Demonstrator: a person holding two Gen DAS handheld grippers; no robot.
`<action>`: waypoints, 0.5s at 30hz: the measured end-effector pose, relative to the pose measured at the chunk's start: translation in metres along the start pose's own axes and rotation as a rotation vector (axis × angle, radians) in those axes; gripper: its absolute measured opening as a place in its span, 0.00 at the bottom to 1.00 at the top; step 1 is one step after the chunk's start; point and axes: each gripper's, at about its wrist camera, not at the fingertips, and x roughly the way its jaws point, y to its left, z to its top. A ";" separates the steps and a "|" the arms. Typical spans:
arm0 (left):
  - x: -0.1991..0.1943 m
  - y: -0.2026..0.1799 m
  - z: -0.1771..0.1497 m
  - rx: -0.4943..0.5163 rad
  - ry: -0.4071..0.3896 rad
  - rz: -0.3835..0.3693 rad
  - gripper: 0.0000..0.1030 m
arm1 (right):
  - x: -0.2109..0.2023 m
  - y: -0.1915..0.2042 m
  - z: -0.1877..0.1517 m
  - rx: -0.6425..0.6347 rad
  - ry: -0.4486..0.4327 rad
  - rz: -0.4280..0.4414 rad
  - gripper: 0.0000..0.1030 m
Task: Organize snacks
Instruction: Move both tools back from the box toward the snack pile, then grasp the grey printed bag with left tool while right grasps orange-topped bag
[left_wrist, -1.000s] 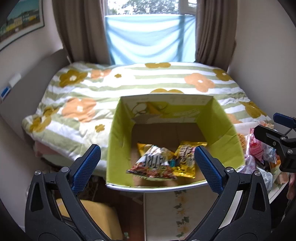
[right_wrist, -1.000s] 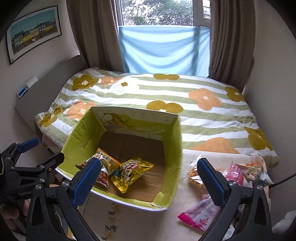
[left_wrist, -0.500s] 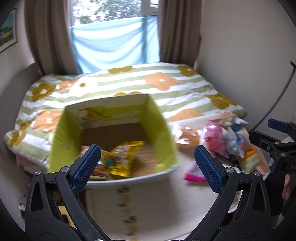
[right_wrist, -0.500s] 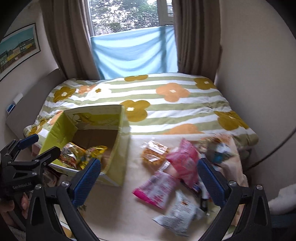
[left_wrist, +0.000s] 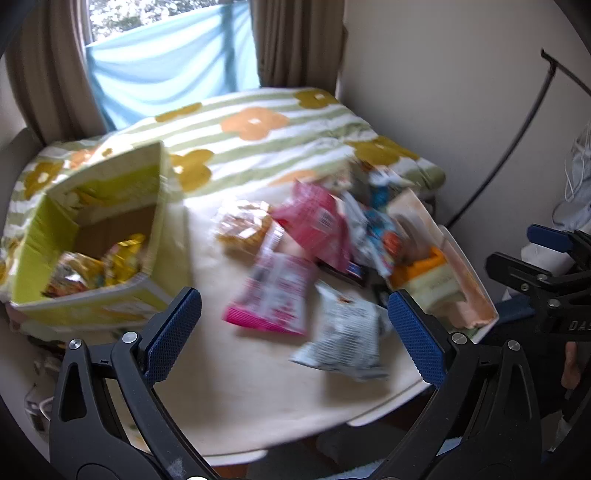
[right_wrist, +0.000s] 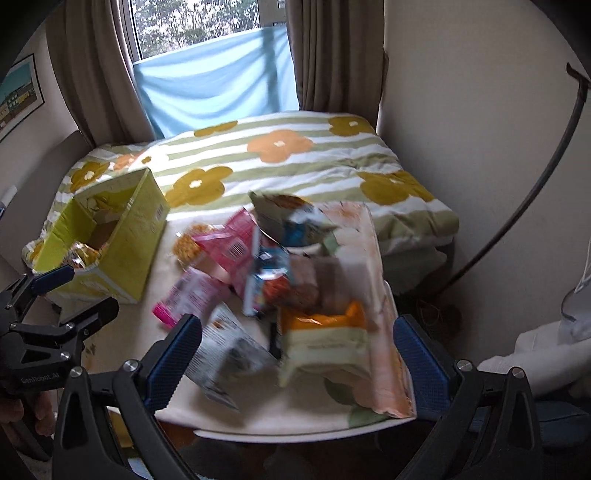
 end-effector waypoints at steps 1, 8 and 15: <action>0.004 -0.006 -0.003 0.006 0.010 0.000 0.98 | 0.006 -0.007 -0.004 -0.001 0.015 0.004 1.00; 0.050 -0.038 -0.022 0.065 0.126 -0.028 0.98 | 0.055 -0.031 -0.026 0.031 0.109 0.048 1.00; 0.094 -0.045 -0.034 0.122 0.191 -0.031 0.97 | 0.105 -0.032 -0.035 0.036 0.168 0.041 1.00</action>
